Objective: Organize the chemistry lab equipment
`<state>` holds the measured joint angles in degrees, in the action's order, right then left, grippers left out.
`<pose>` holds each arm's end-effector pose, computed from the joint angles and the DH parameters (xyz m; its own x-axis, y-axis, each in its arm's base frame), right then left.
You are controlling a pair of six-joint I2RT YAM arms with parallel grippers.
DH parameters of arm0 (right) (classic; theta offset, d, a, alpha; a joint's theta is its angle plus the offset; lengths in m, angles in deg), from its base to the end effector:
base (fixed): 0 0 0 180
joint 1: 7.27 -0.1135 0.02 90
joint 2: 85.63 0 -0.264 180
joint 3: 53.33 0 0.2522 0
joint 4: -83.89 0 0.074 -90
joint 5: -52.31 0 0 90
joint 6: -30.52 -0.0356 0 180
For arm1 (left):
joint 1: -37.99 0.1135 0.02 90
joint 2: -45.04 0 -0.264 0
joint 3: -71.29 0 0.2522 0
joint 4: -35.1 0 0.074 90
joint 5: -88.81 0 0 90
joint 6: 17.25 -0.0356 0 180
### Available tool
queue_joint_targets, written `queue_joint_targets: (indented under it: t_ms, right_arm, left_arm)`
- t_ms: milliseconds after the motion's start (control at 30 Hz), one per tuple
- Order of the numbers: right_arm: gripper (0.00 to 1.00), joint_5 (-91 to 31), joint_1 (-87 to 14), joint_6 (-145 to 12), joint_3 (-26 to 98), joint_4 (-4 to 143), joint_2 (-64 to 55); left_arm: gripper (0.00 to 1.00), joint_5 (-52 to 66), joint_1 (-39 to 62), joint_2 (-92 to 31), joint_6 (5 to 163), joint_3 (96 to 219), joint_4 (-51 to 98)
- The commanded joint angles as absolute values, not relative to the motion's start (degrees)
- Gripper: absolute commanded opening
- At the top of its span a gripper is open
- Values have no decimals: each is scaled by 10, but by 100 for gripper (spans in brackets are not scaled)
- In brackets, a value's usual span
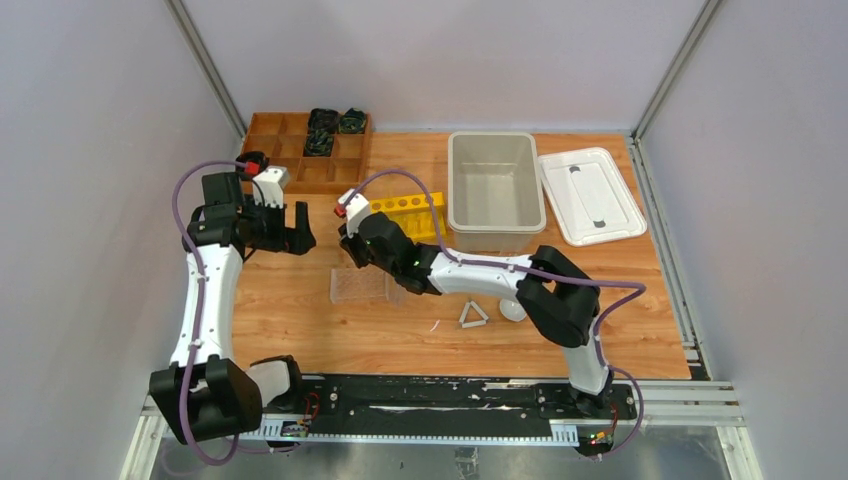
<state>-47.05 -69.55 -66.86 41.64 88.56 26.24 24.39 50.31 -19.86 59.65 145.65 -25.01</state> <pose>0.2220 0.4101 0.2621 -0.2004 -0.1089 -0.9736 -0.7802 0.6188 0.0914 0.2222 0.0328 0.3120 -0.7188 0.0523 -0.6932 0.2443 0.9526 -0.1815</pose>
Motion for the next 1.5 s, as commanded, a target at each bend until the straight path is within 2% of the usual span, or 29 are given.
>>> queue_joint_targets:
  t_ms: [0, 367, 1467]
  right_arm:
    - [0, -475, -713, -626, 433, 960, 301]
    - [0, -464, -723, -626, 435, 973, 330]
    - [0, -458, -725, -645, 412, 948, 340]
  left_arm:
    - [100, 240, 509, -206, 602, 1454, -221]
    - [100, 250, 532, -244, 602, 1439, -202]
    - [100, 240, 537, -237, 596, 1414, -189]
